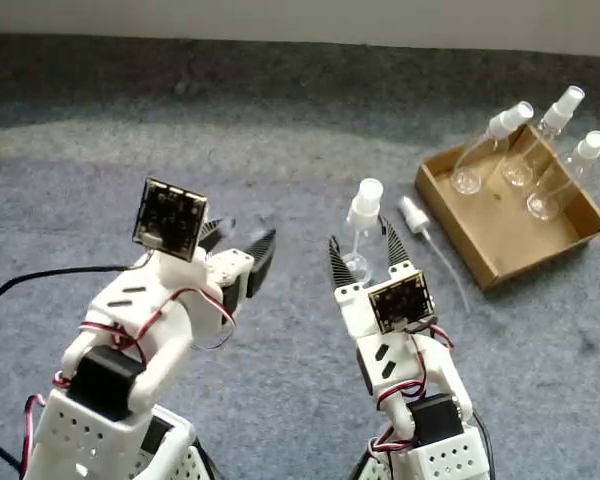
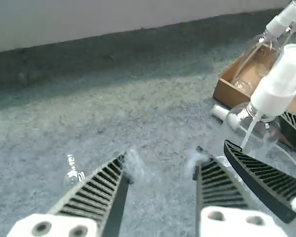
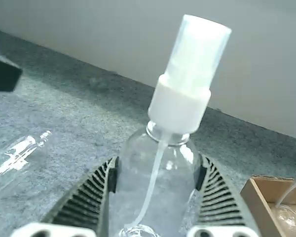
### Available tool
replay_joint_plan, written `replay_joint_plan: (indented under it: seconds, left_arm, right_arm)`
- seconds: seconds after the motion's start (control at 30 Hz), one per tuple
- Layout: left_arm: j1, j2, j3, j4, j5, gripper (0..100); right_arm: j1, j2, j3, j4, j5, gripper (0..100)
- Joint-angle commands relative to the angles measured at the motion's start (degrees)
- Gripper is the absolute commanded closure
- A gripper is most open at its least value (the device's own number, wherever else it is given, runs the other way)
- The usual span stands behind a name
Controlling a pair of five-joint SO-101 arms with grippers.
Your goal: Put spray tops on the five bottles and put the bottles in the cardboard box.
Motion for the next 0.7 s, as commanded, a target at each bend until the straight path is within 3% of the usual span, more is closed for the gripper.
replay_joint_plan:
  seconds: [0.0, 0.33, 0.5, 0.67]
  left_arm:
    - [-3.21, -7.08, 1.63, 0.26, -0.44, 100]
    - [-6.99, -23.08, 15.96, 0.00, -0.09, 96]
    - [-7.16, -33.19, 23.52, 0.18, -0.44, 96]
    - [-7.16, -32.75, 28.18, 0.26, -0.44, 96]
  right_arm:
    - [0.22, -0.75, 2.51, 0.40, 0.44, 90.7]
    - [8.84, -0.75, 2.15, 0.40, 0.53, 90.7]
    - [9.27, -0.75, 1.89, 0.40, 0.62, 90.5]
    - [9.98, -0.66, -3.12, 5.05, 0.53, 90.5]
